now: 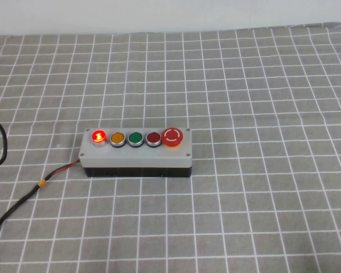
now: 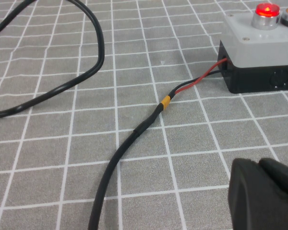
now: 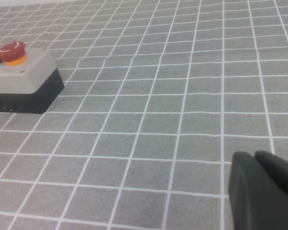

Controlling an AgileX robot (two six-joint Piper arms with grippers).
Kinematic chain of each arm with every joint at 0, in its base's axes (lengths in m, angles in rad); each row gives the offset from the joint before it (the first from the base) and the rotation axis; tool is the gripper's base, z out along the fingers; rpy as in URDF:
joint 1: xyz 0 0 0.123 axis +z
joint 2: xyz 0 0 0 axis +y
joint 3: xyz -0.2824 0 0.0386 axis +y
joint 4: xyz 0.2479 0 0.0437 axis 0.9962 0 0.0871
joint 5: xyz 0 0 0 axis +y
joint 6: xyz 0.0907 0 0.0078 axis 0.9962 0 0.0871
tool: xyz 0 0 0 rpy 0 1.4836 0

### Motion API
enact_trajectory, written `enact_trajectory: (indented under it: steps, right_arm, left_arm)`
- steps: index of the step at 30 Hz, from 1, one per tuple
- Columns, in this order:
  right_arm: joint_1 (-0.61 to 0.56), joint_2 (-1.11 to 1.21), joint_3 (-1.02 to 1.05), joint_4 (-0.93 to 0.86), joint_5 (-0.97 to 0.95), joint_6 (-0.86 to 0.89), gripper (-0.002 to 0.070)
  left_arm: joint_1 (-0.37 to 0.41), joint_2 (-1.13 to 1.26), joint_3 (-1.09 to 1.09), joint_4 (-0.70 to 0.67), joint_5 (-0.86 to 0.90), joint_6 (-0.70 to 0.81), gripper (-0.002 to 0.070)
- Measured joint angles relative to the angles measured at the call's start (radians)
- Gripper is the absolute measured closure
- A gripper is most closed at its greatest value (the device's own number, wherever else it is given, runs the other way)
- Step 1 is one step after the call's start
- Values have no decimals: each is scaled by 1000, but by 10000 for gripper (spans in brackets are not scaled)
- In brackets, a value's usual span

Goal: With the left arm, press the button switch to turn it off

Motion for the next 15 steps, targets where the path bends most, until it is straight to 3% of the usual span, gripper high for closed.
enact_trajectory:
  steps: [15]
  right_arm:
    - [0,0,0,0,0,0,694]
  left_arm:
    - [0,0,0,-4,-6,0,678]
